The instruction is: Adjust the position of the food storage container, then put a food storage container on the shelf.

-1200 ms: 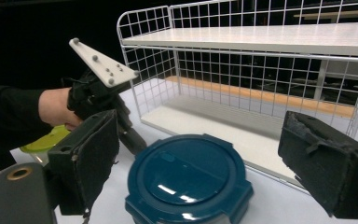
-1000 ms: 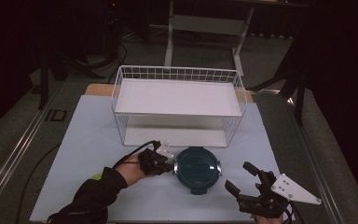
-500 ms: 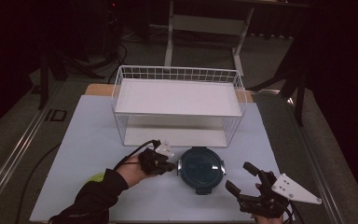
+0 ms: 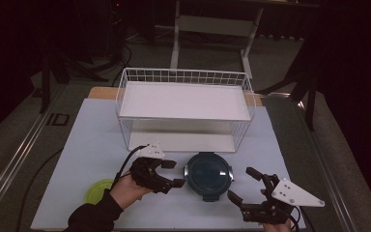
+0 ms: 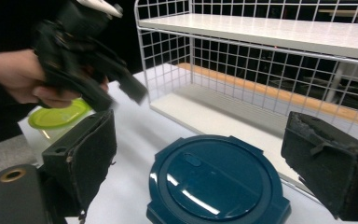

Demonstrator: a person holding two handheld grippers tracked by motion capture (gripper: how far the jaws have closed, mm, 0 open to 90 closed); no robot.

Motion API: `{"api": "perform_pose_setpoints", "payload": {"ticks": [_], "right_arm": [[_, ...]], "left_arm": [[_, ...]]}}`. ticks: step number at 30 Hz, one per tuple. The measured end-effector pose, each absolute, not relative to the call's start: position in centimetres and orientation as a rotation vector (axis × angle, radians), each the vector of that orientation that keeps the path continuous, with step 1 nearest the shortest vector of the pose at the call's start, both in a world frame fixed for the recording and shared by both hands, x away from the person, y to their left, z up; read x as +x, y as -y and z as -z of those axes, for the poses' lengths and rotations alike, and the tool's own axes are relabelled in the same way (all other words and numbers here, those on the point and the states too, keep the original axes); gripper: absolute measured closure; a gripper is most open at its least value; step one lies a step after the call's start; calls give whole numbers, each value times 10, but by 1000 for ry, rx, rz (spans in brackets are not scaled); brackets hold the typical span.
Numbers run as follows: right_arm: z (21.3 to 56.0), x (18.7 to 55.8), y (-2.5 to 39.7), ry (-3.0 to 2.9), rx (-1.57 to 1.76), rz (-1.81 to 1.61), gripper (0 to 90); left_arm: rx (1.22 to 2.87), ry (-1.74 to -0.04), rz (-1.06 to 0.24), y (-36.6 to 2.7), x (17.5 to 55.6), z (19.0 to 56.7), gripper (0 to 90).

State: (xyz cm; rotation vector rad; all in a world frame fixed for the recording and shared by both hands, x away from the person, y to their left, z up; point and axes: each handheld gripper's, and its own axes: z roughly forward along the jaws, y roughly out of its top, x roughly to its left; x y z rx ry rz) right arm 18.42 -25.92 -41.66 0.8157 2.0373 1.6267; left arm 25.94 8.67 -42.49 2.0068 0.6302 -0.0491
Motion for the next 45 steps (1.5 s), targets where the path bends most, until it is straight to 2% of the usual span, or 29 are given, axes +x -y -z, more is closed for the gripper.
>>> {"api": "perform_pose_setpoints", "payload": {"ticks": [2,5,9,14,18,27,33,36,42,45], "right_arm": [[415,184,260,-2029,814,-1610,97],[414,184,262,-2026,847,-1594,97],[413,186,266,-2021,869,-1602,140],[410,187,273,-1985,895,-1631,138],[410,193,276,-2013,931,-1542,138],[416,203,281,-2041,999,-1491,104],[422,206,278,-2055,1031,-1458,103],[425,208,277,-2071,1036,-1451,104],[427,209,276,-2088,1048,-1452,123],[430,212,276,-2112,1062,-1448,129]], "left_arm": [[1977,-617,53,-86,254,420,115],[1950,-625,57,-82,249,414,20],[1946,-670,29,-71,245,411,14],[1955,-729,37,-58,251,418,15],[1964,-769,88,-54,262,432,22],[1947,-981,212,-58,292,465,31],[1936,-1131,299,-64,307,481,51],[1945,-1166,348,-63,311,488,131],[1921,-1268,414,-63,319,498,221],[1897,-1283,470,-65,322,502,305]]}}
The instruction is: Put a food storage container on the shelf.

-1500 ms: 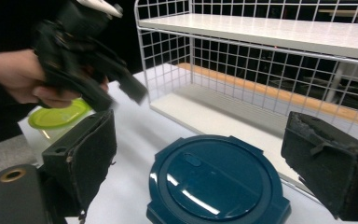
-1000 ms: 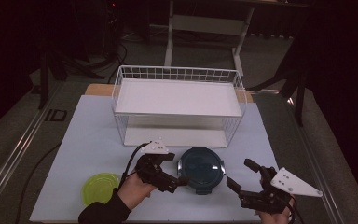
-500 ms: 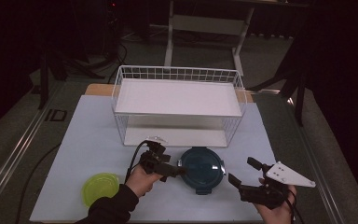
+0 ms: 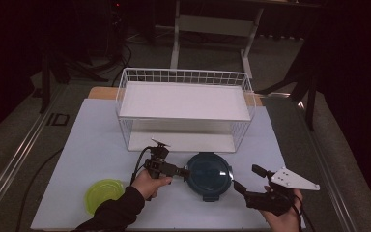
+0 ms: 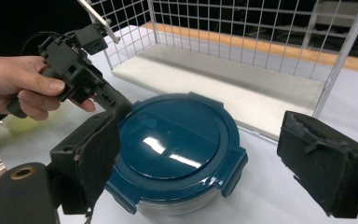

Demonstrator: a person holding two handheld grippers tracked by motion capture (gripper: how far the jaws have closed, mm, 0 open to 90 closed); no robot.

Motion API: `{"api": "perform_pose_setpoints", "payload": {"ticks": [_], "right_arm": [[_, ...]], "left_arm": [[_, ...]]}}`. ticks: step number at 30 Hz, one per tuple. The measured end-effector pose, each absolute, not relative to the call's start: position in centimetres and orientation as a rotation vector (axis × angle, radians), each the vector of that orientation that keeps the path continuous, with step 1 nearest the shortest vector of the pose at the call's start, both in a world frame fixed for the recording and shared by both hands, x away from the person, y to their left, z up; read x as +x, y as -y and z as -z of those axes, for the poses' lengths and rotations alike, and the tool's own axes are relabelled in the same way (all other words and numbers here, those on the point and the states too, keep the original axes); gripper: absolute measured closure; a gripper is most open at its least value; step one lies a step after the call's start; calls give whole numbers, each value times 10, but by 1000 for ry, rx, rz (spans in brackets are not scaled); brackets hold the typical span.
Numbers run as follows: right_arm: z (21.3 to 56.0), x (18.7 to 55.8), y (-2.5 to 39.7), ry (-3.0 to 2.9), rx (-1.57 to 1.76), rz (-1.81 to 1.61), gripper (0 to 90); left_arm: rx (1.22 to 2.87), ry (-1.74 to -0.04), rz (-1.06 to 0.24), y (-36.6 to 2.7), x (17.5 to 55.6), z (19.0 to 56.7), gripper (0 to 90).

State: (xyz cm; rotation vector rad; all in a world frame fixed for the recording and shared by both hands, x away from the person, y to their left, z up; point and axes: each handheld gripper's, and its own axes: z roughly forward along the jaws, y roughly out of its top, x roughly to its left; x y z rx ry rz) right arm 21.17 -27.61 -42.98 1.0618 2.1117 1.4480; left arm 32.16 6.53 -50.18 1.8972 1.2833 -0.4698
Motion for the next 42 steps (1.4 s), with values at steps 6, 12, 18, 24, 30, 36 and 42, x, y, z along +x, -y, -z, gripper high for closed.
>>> {"api": "perform_pose_setpoints", "payload": {"ticks": [6,12,18,24,30,36,42], "right_arm": [[435,217,278,-2127,1087,-1442,135],[433,216,279,-2119,1079,-1436,138],[434,216,277,-2122,1083,-1430,144],[437,220,277,-2134,1118,-1418,190],[450,235,285,-2185,1296,-1441,226],[472,260,296,-2254,1608,-1502,276],[493,278,302,-2304,1859,-1574,345]], "left_arm": [[1839,-1338,558,-63,324,507,405],[1740,-1401,663,-63,325,513,463],[1658,-1432,729,-65,323,518,514],[1670,-1408,727,-66,323,519,527],[1696,-1393,715,-65,323,517,529],[1740,-1359,685,-63,322,513,528],[1781,-1301,635,-61,316,509,529]]}}
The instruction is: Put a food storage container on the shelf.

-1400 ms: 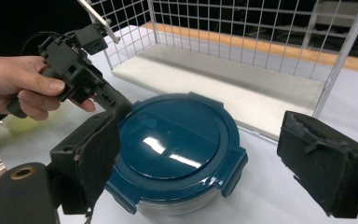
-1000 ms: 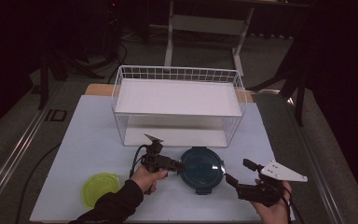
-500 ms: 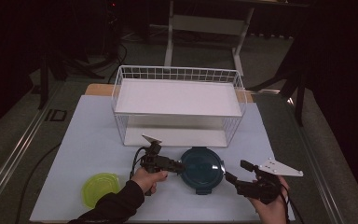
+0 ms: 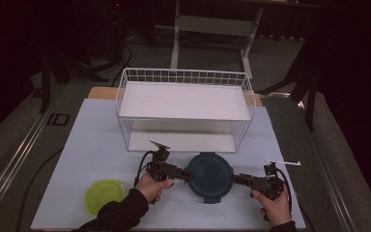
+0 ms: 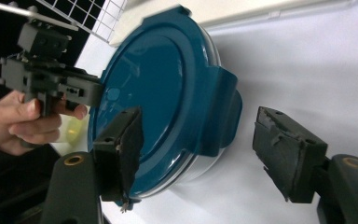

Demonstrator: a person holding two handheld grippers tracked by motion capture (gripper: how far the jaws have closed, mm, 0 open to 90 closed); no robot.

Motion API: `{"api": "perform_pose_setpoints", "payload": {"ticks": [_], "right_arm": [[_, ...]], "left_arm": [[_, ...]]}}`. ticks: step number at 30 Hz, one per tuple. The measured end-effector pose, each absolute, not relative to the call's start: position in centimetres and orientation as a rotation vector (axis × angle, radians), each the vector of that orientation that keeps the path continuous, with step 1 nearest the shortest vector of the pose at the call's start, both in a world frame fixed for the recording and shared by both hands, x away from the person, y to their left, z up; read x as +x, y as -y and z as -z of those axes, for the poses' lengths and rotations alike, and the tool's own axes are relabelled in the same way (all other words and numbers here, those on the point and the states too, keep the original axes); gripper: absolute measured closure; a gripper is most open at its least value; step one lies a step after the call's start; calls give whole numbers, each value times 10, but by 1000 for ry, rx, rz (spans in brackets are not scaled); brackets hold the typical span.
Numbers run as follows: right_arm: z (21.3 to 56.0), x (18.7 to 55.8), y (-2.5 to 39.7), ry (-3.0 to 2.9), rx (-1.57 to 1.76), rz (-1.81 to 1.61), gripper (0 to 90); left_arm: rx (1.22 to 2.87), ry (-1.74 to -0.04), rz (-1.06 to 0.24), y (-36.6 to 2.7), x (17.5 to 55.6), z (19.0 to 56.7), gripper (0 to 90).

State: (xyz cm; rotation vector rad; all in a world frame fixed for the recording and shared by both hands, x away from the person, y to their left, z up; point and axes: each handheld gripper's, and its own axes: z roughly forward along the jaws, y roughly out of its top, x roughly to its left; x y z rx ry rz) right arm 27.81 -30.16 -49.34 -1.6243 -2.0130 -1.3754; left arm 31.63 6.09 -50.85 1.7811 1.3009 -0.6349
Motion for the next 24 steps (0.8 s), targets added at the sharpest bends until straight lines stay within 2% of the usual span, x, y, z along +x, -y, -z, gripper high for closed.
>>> {"api": "perform_pose_setpoints", "payload": {"ticks": [7,14,24], "right_arm": [[500,287,303,1998,-1612,1282,445],[505,294,302,1949,-1565,1240,504],[512,299,305,1844,-1529,1227,529]], "left_arm": [[1830,-1247,593,-58,312,504,532],[1855,-1220,570,-56,311,501,533],[1845,-1224,578,-58,310,503,533]]}}
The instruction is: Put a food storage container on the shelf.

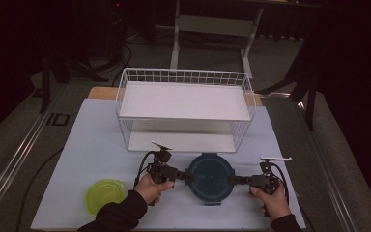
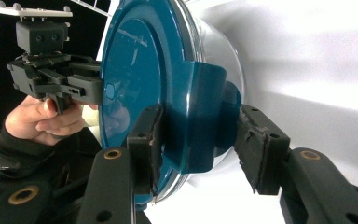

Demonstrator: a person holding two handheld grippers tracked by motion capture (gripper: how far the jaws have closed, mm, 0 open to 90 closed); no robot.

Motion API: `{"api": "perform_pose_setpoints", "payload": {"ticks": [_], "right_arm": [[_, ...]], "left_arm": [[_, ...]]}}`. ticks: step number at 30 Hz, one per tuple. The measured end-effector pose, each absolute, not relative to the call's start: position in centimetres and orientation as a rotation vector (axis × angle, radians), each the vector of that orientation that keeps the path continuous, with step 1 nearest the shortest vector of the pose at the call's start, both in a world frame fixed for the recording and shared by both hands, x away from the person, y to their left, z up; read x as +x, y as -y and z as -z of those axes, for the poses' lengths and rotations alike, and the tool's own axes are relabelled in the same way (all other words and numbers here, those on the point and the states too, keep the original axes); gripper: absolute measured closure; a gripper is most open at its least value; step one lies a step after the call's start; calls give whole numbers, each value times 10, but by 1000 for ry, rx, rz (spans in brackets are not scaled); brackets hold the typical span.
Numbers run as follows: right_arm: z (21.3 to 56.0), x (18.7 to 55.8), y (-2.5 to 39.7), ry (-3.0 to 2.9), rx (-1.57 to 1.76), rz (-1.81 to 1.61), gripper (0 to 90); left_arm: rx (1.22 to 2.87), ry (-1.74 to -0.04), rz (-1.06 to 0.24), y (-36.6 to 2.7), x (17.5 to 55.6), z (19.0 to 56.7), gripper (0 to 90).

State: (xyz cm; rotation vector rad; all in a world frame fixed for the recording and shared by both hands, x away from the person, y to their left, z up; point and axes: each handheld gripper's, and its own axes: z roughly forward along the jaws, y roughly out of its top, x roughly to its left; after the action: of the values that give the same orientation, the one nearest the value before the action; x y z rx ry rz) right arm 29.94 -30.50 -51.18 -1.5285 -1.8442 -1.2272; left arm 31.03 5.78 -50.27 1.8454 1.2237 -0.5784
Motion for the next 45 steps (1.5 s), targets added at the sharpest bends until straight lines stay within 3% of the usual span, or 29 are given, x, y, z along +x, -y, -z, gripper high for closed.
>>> {"api": "perform_pose_setpoints", "payload": {"ticks": [26,45], "right_arm": [[499,290,300,1869,-1559,1238,550],[439,295,289,1936,-1505,1354,551]], "left_arm": [[1828,-1281,494,-57,299,483,563],[1824,-1220,395,-69,294,421,566]]}}
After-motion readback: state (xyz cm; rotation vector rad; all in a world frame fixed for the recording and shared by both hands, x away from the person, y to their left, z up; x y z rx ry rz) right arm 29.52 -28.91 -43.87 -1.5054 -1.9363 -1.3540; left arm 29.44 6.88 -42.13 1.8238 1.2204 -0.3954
